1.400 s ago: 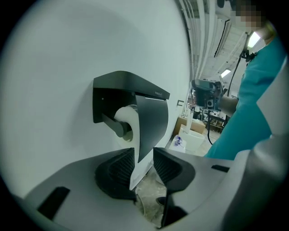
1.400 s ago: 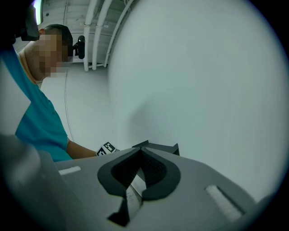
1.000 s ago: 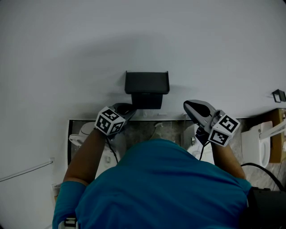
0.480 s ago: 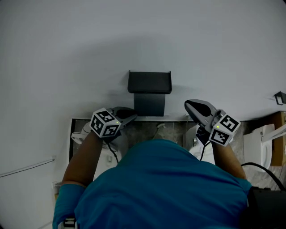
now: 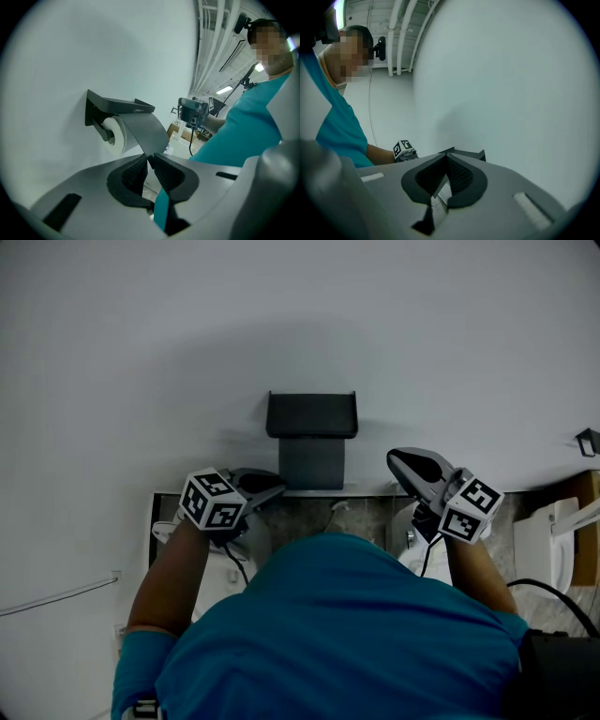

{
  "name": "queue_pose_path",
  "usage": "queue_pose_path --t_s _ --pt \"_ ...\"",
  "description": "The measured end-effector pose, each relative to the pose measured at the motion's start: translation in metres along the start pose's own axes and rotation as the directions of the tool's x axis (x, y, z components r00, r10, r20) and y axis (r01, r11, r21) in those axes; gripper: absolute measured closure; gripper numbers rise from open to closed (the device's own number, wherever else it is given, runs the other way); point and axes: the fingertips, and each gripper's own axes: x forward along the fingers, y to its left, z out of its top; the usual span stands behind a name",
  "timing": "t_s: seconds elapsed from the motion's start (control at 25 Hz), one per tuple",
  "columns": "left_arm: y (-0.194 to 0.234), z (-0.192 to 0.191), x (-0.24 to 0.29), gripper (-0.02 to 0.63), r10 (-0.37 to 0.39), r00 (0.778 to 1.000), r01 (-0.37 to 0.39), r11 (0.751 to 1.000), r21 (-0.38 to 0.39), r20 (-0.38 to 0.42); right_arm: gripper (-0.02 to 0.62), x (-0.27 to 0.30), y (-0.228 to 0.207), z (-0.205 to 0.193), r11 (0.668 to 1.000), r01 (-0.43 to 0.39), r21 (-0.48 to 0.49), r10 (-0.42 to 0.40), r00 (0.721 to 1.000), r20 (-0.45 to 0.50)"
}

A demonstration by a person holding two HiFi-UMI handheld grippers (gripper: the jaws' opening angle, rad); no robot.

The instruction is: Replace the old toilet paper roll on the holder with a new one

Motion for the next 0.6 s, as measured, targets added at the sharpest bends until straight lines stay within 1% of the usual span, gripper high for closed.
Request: queue_pose_path --t_s 0.28,0.52,0.6 --pt "-0.003 0.001 -0.003 0.560 0.007 1.000 -0.008 1.000 -0.005 -0.016 0.592 -0.001 -0.023 -0.015 0.999 0.022 0.025 -0.023 1.000 0.003" --pt "-0.002 0.000 -0.005 0.560 0.031 0.999 -0.032 0.999 -0.022 -0.042 0.591 0.009 -0.051 -0.054 0.998 0.015 0.067 -0.013 0.999 -0.033" --pt "-0.001 0.000 -0.005 0.560 0.040 0.998 -0.042 0.999 -0.027 -0.054 0.591 0.016 -0.059 -0.069 0.996 0.001 0.084 0.003 0.999 -0.044"
